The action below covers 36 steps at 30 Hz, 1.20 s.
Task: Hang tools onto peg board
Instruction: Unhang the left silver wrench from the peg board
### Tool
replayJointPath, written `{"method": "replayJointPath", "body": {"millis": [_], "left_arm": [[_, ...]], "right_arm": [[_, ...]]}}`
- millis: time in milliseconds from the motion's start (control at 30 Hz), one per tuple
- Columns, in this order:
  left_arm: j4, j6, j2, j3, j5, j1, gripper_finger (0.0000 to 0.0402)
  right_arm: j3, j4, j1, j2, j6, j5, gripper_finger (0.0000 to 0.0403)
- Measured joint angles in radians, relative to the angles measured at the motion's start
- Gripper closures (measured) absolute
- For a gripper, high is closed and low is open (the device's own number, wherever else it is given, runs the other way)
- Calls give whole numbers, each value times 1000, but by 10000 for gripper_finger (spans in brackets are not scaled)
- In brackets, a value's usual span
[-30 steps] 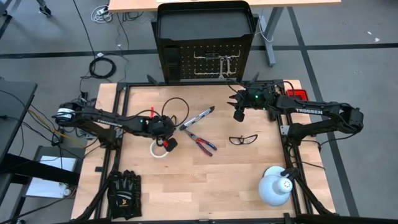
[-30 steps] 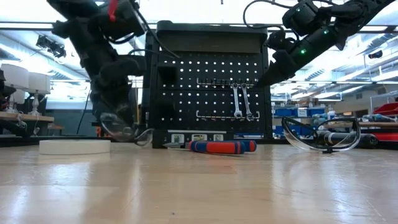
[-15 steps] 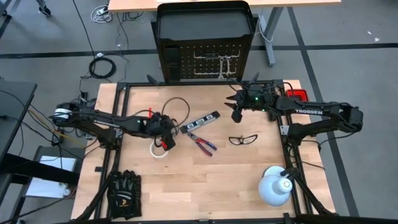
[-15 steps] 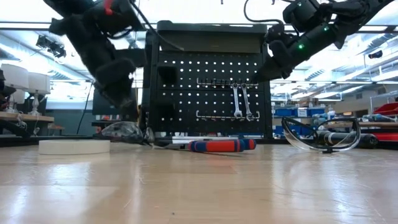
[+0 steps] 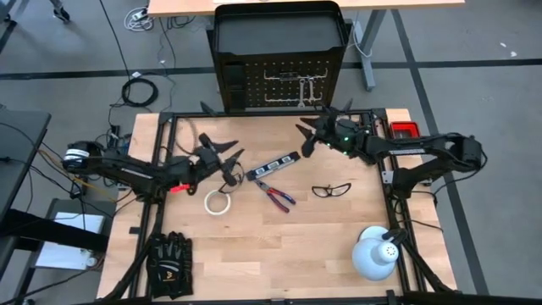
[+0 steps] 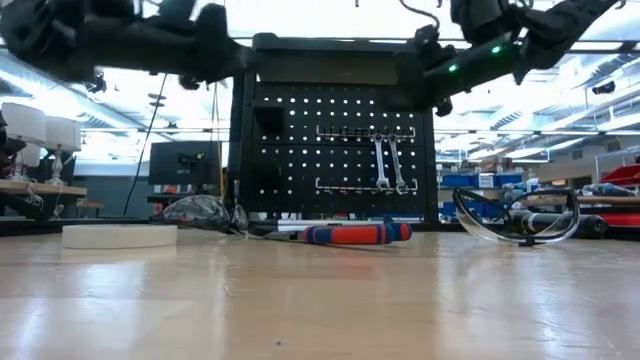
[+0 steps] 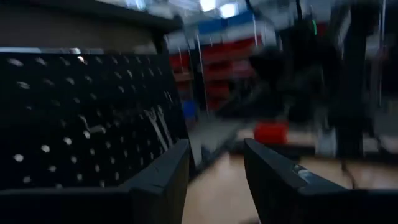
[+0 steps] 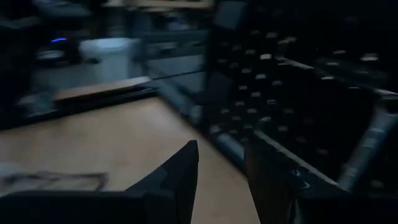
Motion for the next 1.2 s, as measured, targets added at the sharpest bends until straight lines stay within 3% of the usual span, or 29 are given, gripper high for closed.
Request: {"method": "replayJointPath", "body": {"millis": [200, 367, 800, 1200], "left_arm": [[234, -55, 3, -131, -33, 0, 256], [269, -77, 4, -156, -146, 0, 257], [208, -100, 4, -155, -155, -1, 257], [149, -52, 5, -155, -181, 2, 257]], "right_arm": [[7, 195, 24, 185, -8, 291, 264], [66, 275, 24, 337, 23, 413, 264], [315, 224, -29, 515, -121, 500, 252], [322, 235, -94, 516, -34, 494, 136]]}}
